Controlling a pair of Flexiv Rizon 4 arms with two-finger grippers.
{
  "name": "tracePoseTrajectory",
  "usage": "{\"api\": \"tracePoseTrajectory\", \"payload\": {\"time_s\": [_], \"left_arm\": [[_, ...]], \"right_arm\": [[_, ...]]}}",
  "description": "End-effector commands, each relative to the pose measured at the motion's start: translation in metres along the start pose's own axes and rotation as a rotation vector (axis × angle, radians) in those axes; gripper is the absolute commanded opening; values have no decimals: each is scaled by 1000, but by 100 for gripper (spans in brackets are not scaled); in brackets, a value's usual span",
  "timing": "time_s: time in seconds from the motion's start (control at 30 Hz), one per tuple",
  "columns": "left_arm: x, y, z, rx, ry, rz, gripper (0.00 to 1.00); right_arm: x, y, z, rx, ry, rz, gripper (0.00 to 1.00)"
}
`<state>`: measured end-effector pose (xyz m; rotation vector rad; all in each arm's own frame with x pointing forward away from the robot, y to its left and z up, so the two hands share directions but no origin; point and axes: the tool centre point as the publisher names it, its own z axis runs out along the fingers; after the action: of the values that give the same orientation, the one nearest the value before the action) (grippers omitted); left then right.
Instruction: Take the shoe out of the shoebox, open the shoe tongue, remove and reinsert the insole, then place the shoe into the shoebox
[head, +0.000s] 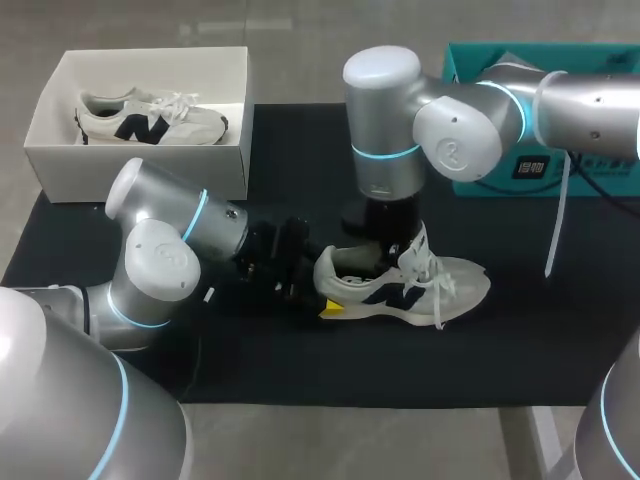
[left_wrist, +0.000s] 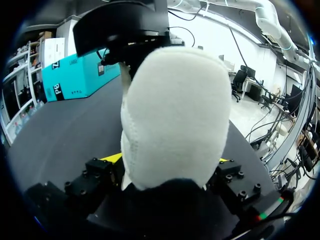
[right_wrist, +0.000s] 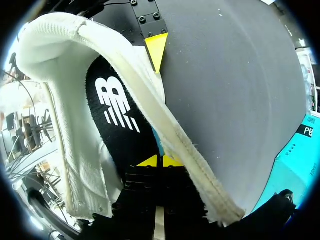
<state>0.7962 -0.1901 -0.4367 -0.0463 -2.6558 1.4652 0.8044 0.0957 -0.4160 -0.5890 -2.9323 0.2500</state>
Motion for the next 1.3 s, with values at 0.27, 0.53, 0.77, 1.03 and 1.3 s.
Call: {"api": "tracePoseTrajectory", "payload": {"time_s": [0.27, 0.53, 0.77, 1.03, 1.3], "left_arm": [[-1, 2, 1, 1, 1, 0, 0], [-1, 2, 1, 1, 1, 0, 0], [-1, 2, 1, 1, 1, 0, 0], [-1, 2, 1, 1, 1, 0, 0], [-1, 2, 1, 1, 1, 0, 0]], "right_arm": [[6, -15, -13, -30, -55, 13, 0], [5, -18, -32, -63, -84, 26, 0], [3, -23, -40, -87, -108, 31, 0], [-1, -38, -40, -78, -113, 46, 0], [-2, -37, -47, -130, -120, 59, 0]]}}
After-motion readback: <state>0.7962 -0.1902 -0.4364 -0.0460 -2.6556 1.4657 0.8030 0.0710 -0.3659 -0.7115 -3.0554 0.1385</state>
